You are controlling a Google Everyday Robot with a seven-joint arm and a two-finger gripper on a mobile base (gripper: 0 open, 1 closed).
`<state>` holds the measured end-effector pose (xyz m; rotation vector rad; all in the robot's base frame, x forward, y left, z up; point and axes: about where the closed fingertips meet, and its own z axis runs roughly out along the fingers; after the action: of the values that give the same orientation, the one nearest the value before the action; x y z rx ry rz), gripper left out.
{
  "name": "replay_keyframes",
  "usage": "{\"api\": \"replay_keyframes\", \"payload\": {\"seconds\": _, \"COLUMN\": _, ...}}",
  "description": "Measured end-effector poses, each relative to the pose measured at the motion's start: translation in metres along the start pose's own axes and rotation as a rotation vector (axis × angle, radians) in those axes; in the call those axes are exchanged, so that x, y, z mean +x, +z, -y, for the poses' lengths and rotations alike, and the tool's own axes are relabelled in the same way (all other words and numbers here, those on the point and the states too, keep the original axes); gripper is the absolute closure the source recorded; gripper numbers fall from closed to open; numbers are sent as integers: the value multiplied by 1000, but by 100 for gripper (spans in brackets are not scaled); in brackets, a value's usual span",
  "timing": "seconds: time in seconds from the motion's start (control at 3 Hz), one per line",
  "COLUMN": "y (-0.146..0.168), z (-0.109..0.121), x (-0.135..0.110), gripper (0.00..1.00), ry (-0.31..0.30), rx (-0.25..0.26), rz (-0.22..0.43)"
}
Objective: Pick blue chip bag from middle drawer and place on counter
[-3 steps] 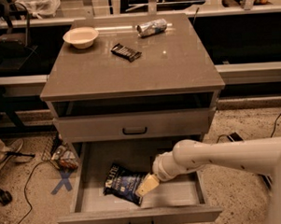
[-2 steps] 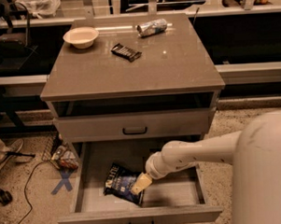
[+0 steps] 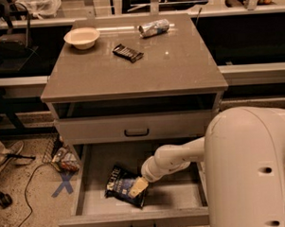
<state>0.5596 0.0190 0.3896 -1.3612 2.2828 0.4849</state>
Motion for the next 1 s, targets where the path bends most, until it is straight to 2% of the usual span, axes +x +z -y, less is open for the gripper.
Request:
{"api": "replay_keyframes", "payload": {"seconds": 0.33, "y": 15, "z": -4, "x": -1, "gripper": 18, "ry": -10, "rx": -19, "rz": -2}}
{"api": "replay_keyframes", "payload": {"seconds": 1.0, "y": 18, "z": -10, "x": 2, "gripper": 65, "ry": -9, "rx": -29, "rz": 5}}
